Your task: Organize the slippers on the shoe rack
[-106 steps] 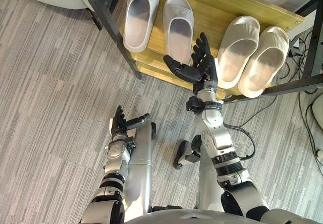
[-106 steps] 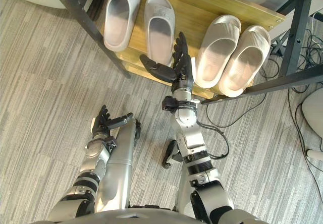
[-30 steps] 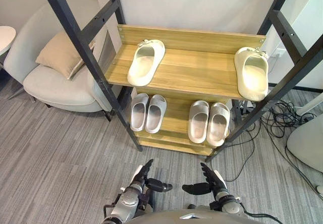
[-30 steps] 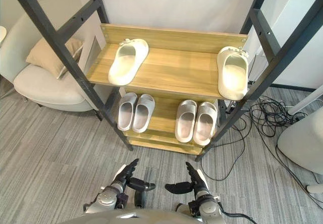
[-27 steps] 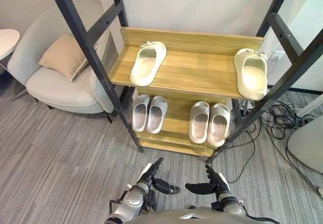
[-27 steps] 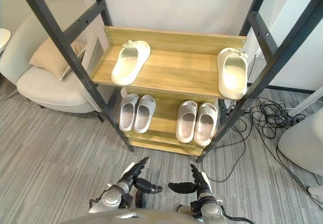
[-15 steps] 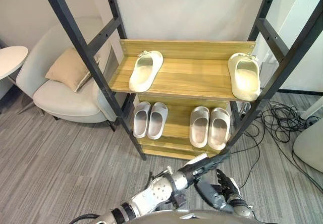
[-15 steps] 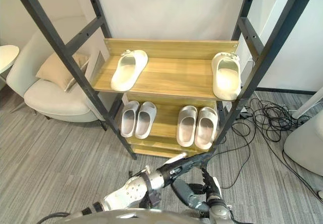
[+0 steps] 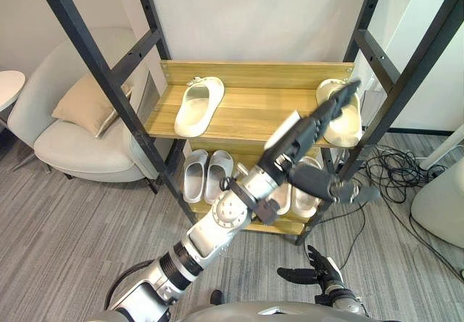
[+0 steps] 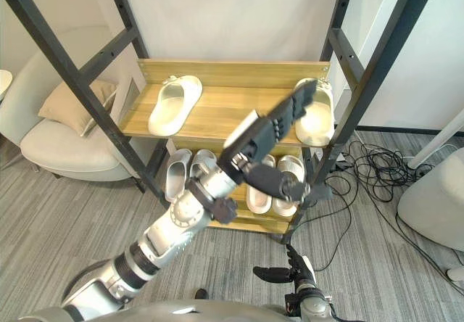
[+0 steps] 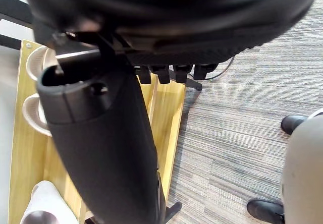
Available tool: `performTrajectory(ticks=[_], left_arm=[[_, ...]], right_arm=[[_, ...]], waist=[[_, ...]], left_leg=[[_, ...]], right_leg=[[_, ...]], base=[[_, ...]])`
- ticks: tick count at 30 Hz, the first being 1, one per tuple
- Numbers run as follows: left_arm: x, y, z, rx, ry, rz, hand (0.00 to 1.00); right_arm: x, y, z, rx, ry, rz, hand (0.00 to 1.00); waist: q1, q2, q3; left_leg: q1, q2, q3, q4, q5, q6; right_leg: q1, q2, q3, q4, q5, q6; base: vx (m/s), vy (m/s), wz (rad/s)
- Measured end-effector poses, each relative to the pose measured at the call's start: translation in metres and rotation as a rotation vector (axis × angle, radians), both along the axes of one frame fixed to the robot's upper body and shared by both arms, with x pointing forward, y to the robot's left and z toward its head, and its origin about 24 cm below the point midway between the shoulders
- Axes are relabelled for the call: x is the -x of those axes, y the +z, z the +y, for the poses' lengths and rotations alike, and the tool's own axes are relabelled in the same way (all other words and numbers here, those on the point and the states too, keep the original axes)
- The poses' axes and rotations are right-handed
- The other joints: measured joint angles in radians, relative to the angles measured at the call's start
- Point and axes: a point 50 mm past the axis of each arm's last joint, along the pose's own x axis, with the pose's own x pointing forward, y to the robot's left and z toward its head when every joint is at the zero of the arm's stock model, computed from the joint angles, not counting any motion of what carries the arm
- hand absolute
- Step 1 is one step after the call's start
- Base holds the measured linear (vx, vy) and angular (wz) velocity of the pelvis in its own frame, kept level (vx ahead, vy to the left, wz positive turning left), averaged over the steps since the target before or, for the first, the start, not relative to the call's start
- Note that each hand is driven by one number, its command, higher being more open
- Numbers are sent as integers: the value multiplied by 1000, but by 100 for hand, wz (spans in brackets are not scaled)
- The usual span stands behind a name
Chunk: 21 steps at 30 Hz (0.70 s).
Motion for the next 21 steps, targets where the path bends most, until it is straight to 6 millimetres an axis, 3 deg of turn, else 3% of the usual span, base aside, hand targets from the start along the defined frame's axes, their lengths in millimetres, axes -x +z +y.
performTrajectory(ticks=[9,21], left_arm=[[-44,66,52,36,440,-309,100],[-82,88,111,-410,832,-597,100]], right_arm=[[5,-1,0,-15,9,14,100],[9,0,-1,-23,23,9,100]], waist=[[-8,-20,-10],[-22,-26,-10]], left_leg=[[-1,-1,7,-5,1,1],[-36,2,44,0,1,1]], right_leg=[[-2,-1,10,-15,14,4],[-48,7,50,-29,34,-1]], base=[[-30,12,-3],[-1,7,-9]])
